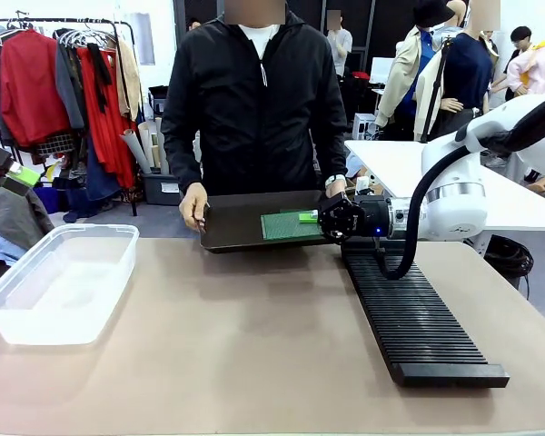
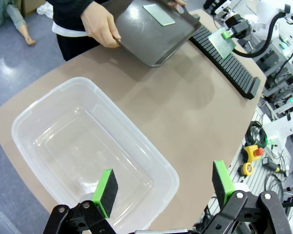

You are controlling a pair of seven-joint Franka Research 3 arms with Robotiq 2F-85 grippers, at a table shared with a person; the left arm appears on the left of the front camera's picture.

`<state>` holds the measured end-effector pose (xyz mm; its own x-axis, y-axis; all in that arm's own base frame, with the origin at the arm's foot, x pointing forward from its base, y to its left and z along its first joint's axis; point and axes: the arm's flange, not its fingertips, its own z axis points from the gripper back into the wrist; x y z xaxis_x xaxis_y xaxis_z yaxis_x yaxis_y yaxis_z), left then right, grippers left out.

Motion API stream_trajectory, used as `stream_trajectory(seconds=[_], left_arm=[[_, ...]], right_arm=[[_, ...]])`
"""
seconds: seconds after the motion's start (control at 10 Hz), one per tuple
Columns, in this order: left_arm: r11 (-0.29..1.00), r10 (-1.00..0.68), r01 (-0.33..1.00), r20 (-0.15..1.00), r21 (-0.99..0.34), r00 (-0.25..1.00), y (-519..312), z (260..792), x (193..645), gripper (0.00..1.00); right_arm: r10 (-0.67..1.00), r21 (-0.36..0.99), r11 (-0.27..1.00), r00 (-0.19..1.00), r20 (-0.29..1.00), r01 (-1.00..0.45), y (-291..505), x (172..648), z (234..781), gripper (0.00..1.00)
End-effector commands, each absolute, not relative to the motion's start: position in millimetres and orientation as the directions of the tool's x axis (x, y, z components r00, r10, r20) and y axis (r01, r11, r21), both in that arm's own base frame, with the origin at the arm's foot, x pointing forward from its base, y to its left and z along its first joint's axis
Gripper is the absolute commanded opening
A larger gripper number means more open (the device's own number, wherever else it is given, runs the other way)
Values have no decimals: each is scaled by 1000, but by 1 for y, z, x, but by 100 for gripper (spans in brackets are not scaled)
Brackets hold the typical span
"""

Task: Sort PCBs into racks and boxes based on the side picked up.
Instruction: If the short side of the Blank PCB is picked up, insert it into the PCB Rack ; if the long side is picked up, place it in the Organizing box.

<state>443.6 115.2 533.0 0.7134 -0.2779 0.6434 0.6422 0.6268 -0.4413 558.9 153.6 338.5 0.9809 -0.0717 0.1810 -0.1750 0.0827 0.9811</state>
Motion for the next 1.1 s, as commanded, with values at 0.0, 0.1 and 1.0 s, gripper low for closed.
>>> stream_trajectory(seconds=[0.0, 0.1, 1.0], left_arm=[[623, -273, 642, 645, -447, 714, 114, 534, 442, 100], [623, -273, 642, 645, -447, 714, 114, 534, 442, 100], [623, -273, 642, 645, -447, 714, 114, 534, 442, 100]], right_arm=[[-82, 982, 64, 979, 184, -179, 154, 557, 338, 0], [-82, 982, 64, 979, 184, -179, 154, 557, 338, 0], [-66, 907, 47, 905, 421, -419, 41, 592, 410, 0]])
